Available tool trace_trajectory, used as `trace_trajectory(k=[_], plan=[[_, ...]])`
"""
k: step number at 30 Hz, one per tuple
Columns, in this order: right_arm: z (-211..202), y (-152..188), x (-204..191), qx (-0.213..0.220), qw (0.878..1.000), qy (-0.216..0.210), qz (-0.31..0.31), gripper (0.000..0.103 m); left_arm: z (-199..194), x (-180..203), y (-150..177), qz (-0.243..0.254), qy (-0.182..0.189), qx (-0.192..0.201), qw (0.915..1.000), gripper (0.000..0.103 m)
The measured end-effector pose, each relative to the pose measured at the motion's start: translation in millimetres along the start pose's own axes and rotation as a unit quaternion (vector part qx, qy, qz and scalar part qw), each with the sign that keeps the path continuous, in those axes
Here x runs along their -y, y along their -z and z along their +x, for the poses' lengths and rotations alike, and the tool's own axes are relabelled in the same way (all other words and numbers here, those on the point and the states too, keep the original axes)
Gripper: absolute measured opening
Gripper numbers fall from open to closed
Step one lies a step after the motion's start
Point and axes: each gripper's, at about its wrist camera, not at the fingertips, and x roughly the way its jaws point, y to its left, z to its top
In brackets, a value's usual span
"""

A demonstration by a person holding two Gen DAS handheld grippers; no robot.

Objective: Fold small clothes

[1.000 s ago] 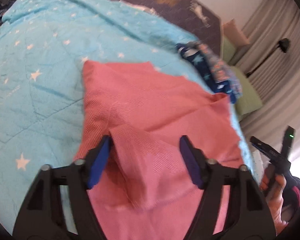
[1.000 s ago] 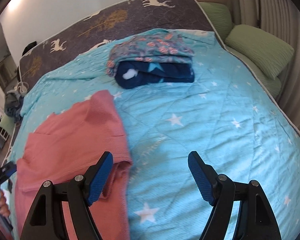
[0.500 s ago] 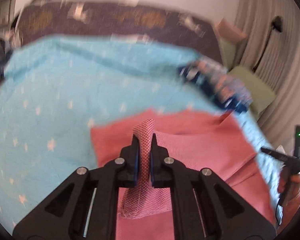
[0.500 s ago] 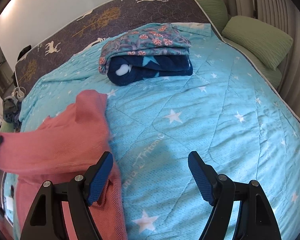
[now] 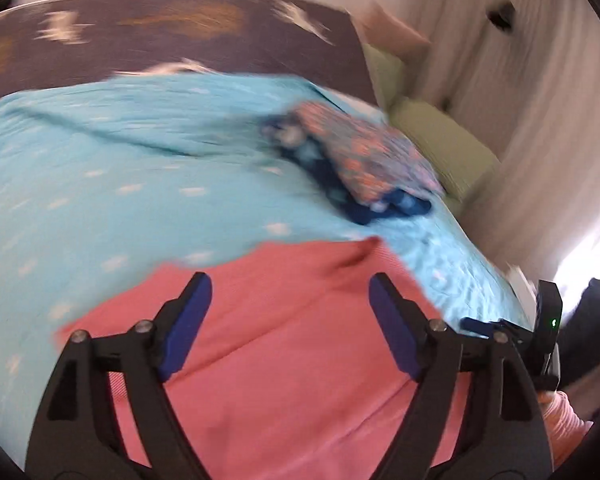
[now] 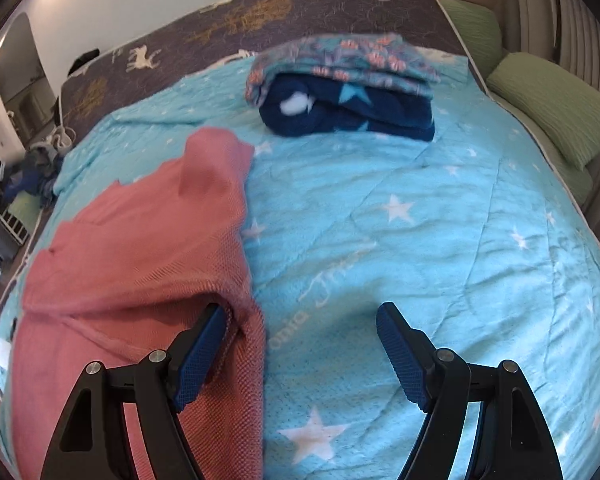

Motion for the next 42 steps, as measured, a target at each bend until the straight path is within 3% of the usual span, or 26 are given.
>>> trace_trajectory(k=[3,5,8,10,14,17,22,27,31,34,37,38,40,42], plan=[[0.0,-0.1,3.4,0.007,1.0,-0.006,0.008,0.08,71.0,19.0,-22.9,-0.009,0.051,-0.073,0.9959,0.081],[0.8,0.2,7.1,0.008,1.0,-0.01,0.017,0.08,110.5,34.9,-29.5,-0.029,0.092,-0.123,0.9877,0.081],[0.4,2.4,10.3,0.012,0.999,-0.02,0.023,0.081,150.4,55.6,-29.3,-0.042,0.14,-0.188,0.9713,0.081],[0.8,2.9,12.8,0.015,0.999,-0.027,0.03,0.083,170.9,73.5,-28.8,-0.047,0.193,-0.236,0.9512,0.081],[1.2,3.4,16.6,0.021,0.998,-0.037,0.042,0.083,178.6,109.6,-36.3,-0.011,0.229,-0.219,0.9484,0.081],[1.5,3.6,16.9,0.025,0.998,-0.037,0.046,0.084,199.3,120.0,-43.0,-0.028,0.225,-0.219,0.9491,0.081],[-1.5,4.8,23.3,0.034,0.997,-0.029,0.067,0.084,194.1,116.3,-52.2,-0.035,0.2,-0.176,0.9632,0.076],[-5.7,5.9,30.9,0.039,0.995,-0.016,0.091,0.084,125.3,92.7,-50.9,0.008,0.157,-0.109,0.9815,0.076],[-11.6,12.0,47.5,0.03,0.988,0.052,0.14,0.084,58.2,57.4,-7.4,0.013,0.124,-0.073,0.9895,0.078],[-27.3,20.4,65.9,0.042,0.982,0.007,0.183,0.084,9.9,17.7,40.1,-0.016,0.074,-0.049,0.9959,0.078],[-39.8,11.4,55.1,0.051,0.986,-0.037,0.151,0.082,-23.0,-7.9,78.9,-0.058,0.02,-0.015,0.998,0.078],[-42.1,5.9,45.2,0.053,0.989,-0.053,0.13,0.08,-31.0,-17.8,90.2,-0.074,-0.001,-0.01,0.9972,0.078],[-41.3,-11.7,13.9,0.049,0.991,-0.103,0.071,0.054,-34.0,-30.6,107.2,-0.089,-0.054,-0.012,0.9945,0.077],[-34.0,-24.9,-19.0,0.04,0.991,-0.127,0.034,0.037,-30.3,-43.1,120.3,-0.097,-0.105,-0.015,0.9896,0.077]])
